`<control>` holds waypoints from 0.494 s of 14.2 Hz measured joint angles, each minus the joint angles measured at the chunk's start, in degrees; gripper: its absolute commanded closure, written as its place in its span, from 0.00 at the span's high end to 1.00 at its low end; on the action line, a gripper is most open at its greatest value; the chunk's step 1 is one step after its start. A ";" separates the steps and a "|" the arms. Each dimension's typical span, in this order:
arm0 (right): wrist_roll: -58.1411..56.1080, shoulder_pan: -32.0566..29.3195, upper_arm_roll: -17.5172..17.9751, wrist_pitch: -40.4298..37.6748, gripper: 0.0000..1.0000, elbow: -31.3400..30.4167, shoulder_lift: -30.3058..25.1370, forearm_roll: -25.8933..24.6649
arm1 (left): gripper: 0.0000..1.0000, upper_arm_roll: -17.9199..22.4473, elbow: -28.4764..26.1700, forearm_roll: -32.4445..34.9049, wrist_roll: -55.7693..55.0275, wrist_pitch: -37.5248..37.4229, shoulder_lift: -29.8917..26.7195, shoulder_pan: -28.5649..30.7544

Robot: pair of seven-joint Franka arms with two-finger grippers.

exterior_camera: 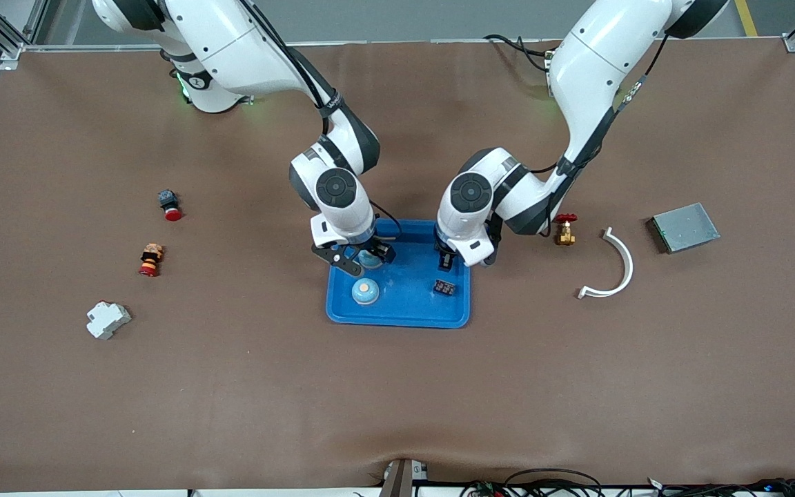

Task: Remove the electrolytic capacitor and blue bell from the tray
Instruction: 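Grasp a blue bell with the right gripper while the left gripper grasps a capacitor, then carry the bell toward the red buttons while the left gripper carries the capacitor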

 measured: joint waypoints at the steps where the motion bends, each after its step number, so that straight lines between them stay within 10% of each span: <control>1: 0.00 0.00 0.00 0.00 0.91 0.26 0.23 -0.01 | 0.37 0.00 0.07 0.41 -0.49 0.00 0.23 -0.08; 3: 0.00 0.00 0.00 0.00 0.68 0.80 0.69 -0.03 | 0.00 0.02 0.14 0.51 -0.53 0.01 0.41 -0.10; 6: 0.01 0.01 0.00 -0.14 0.00 1.36 0.97 -0.38 | 0.00 0.03 0.21 1.35 -0.53 0.01 0.53 -0.31; 7: 0.01 0.01 -0.01 -0.15 0.00 1.52 1.00 -0.58 | 0.00 0.03 0.39 1.57 -0.53 0.01 0.54 -0.45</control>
